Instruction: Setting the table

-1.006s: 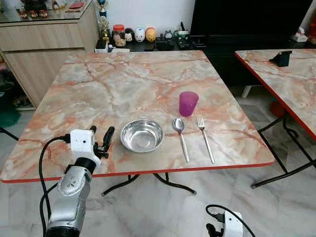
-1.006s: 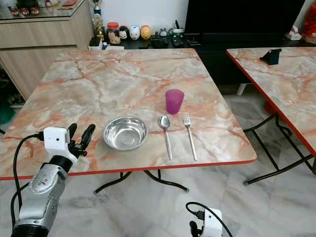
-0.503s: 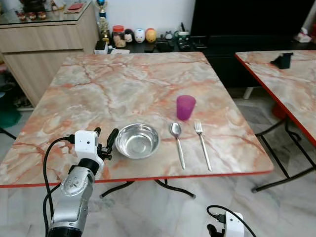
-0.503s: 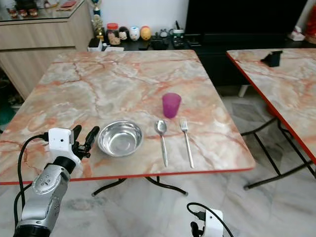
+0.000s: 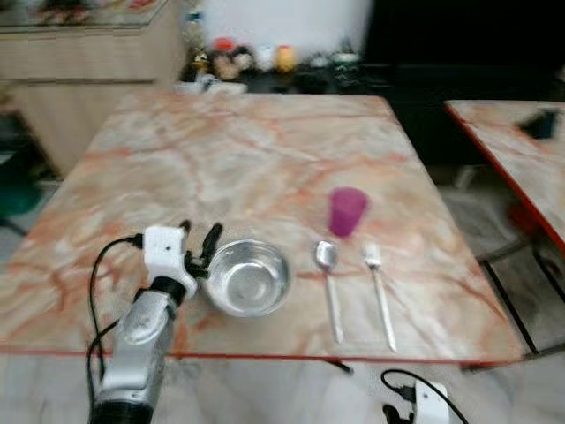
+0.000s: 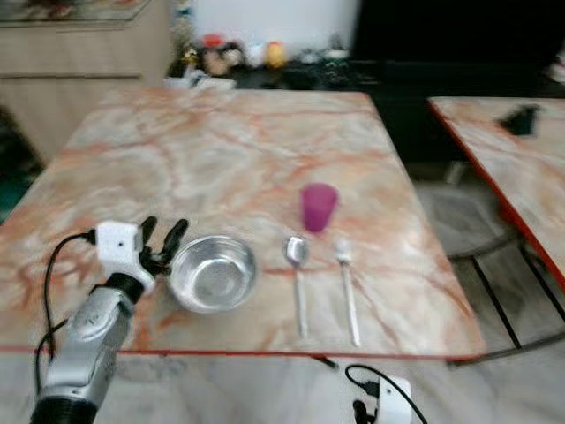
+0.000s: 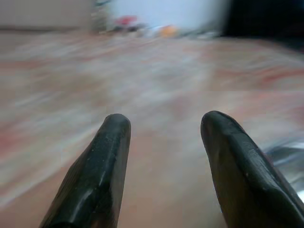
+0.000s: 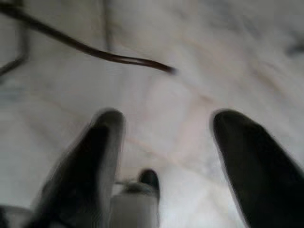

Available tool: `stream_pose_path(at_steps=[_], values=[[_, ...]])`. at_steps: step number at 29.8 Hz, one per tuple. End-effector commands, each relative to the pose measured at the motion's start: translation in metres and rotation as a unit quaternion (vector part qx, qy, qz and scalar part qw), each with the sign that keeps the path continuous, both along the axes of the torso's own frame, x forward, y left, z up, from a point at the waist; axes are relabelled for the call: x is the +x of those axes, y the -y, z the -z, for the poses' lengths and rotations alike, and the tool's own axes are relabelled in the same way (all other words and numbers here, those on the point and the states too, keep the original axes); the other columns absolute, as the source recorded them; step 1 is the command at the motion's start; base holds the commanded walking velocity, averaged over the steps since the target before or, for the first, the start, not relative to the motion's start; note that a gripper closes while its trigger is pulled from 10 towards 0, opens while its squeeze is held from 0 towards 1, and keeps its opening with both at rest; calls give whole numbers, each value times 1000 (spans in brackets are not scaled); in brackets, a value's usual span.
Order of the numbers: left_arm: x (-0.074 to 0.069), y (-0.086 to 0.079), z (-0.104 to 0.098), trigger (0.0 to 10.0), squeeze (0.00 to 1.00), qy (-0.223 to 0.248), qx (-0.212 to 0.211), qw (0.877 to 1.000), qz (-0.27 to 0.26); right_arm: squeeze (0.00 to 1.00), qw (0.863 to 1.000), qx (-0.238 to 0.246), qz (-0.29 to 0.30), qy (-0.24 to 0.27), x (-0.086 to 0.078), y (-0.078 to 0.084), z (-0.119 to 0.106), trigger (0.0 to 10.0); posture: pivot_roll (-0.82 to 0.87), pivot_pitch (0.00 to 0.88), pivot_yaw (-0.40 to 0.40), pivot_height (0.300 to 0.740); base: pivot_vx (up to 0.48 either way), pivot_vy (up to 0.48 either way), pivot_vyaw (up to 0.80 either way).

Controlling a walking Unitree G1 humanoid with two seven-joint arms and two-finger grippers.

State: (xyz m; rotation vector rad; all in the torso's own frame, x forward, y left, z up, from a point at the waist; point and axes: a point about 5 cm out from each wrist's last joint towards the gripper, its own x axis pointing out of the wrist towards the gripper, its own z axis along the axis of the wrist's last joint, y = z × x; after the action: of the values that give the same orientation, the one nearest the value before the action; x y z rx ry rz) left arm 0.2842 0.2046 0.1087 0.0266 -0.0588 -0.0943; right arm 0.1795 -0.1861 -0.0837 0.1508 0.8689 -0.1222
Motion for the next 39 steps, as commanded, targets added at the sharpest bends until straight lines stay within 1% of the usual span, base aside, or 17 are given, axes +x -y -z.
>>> stream_pose_path(at_steps=[1, 5, 7, 8, 10, 13, 14, 15, 16, 21, 24, 25, 26, 27, 29, 34, 39], values=[[5, 10, -11, 10000, 0, 16, -8, 1000, 14, 0, 1000, -3, 3, -16, -11, 4, 4, 10000, 41, 0, -17, 740, 0, 0, 0], [2, 4, -16, 10000, 0, 12, -13, 1000, 14, 0, 1000, -4, 2, -17, -11, 4, 5, 10000, 41, 0, -17, 740, 0, 0, 0], [0, 2, -16, 10000, 0, 0, -42, 999, 16, 0, 1000, -4, 2, -18, -11, 4, 5, 10000, 41, 0, -17, 740, 0, 0, 0], [-2, 0, -15, 10000, 0, -22, -75, 996, 31, 0, 1000, -4, 1, -19, -11, 4, 5, 10000, 41, 0, -17, 740, 0, 0, 0], [-5, 1, -17, 10000, 0, -36, -115, 991, 51, 0, 1000, -5, 0, -20, -11, 4, 5, 10000, 49, 0, -16, 740, 0, 0, 0], [-8, 4, -21, 10000, 0, -45, -140, 985, 89, 0, 1000, -6, -4, -21, -11, 4, 5, 10000, 53, 0, -15, 740, 0, 0, 0], [-8, 5, -20, 10000, 282, -52, -141, 984, 94, 0, 1000, -6, -5, -21, -11, 3, 5, 10000, 53, 0, -14, 740, 0, 0, 0], [-8, 5, -20, 10000, 282, -57, -141, 984, 98, 0, 1000, -5, -5, -21, -11, 3, 5, 10000, 53, 0, -14, 740, 0, 0, 0], [-7, 6, -18, 10000, 1000, -71, -134, 983, 99, 0, 1000, -5, -4, -21, -11, 3, 5, 10000, 48, 0, -12, 740, 0, 0, 0], [-5, 10, -16, 10000, 1000, -101, -141, 980, 100, 0, 1000, -5, 2, -21, -11, 3, 5, 10000, 49, 0, -11, 740, 0, 0, 0], [-4, 12, -13, 10000, 1000, -124, -113, 981, 98, 0, 1000, -7, 2, -22, -11, 3, 5, 10000, 47, 0, -9, 740, 0, 0, 0], [-3, 13, -13, 10000, 847, -125, -114, 981, 98, 0, 1000, -8, 2, -23, -12, 3, 5, 10000, 47, 0, -9, 740, 0, 0, 0], [-2, 13, -13, 10000, 0, -127, -111, 981, 94, 0, 1000, -8, 2, -23, -12, 3, 5, 10000, 48, 0, -9, 740, 0, 0, 0], [-1, 13, -12, 10000, 0, -131, -106, 982, 89, 0, 1000, -9, 2, -23, -12, 3, 5, 10000, 48, 0, -9, 740, 0, 0, 0], [8, 10, -13, 10000, 0, -127, -130, 981, 63, 0, 1000, -9, 3, -23, -12, 3, 5, 10000, 44, 0, -7, 740, 0, 0, 0], [17, 13, -19, 10000, 0, -117, -132, 983, 57, 0, 1000, -7, 5, -23, -12, 2, 5, 10000, 43, 0, -6, 740, 0, 0, 0], [18, 16, -17, 10000, 0, -129, -111, 983, 64, 0, 1000, -7, 7, -23, -12, 2, 6, 10000, 40, 0, -1, 740, 0, 0, 0]])
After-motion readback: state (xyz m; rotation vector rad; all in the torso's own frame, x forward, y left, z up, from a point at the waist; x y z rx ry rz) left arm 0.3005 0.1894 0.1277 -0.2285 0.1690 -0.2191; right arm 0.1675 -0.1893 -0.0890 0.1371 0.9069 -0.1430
